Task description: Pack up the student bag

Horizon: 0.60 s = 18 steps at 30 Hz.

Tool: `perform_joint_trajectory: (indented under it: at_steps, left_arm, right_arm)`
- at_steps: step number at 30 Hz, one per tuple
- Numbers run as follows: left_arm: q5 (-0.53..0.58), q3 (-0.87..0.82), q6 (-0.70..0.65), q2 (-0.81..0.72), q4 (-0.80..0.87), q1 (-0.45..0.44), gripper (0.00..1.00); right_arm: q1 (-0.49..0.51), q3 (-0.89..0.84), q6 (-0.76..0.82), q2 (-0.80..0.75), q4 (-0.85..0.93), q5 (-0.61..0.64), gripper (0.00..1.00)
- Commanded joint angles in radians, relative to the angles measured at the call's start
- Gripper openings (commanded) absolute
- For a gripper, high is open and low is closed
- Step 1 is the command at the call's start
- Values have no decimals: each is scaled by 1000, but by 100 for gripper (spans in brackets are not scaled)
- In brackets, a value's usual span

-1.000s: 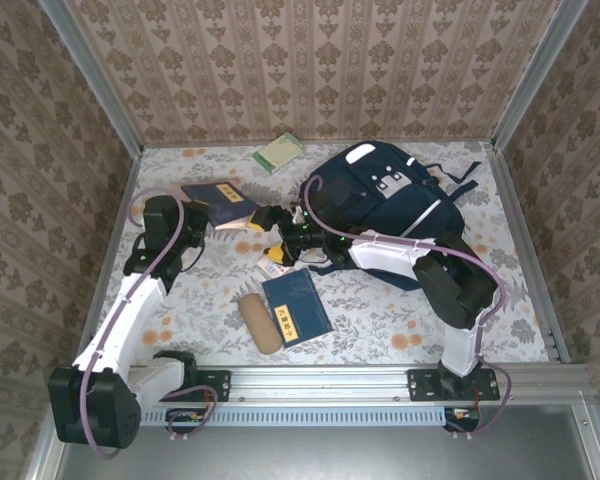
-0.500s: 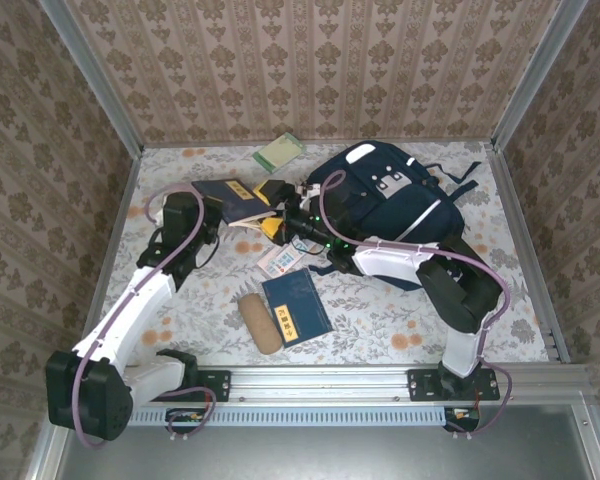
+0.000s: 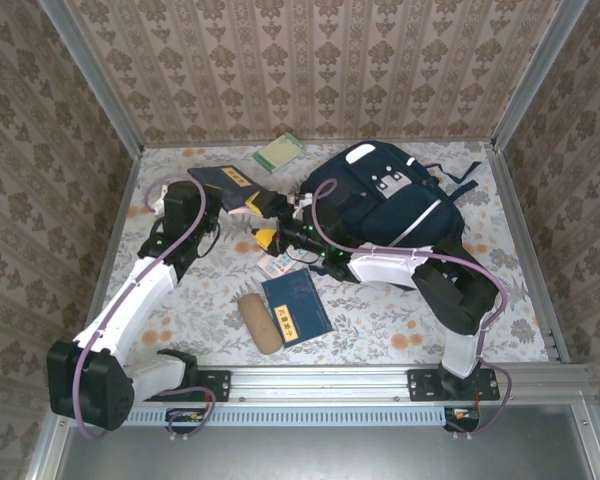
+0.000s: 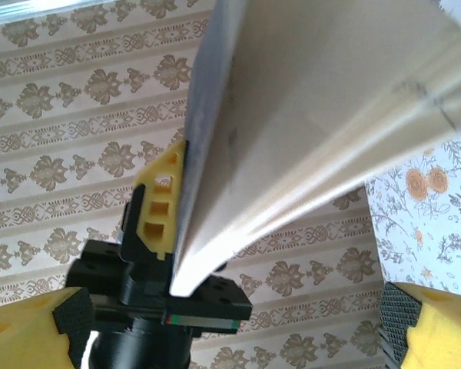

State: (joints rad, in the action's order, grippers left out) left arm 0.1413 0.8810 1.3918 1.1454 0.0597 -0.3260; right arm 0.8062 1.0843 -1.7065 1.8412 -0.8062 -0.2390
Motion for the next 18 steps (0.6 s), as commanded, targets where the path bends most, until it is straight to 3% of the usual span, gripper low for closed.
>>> perform_joint_trajectory:
  at_steps: [1,10,15,18]
  left_arm:
    - [15,44,5,3,-54,-8,0]
    - [46,-4,10,-29,-34,-82,0]
    - [68,-28,0,-44,-11,-118,0]
    - [79,-32,-3,-41,-7,-151,0]
  right_arm:
    - [4,20,-35,10,-53,1,98]
    - [-50,138,-9,67,-59,27,92]
    - [-74,122,39,40,-18,41,72]
    - [-76,160,118,18,143,26,62]
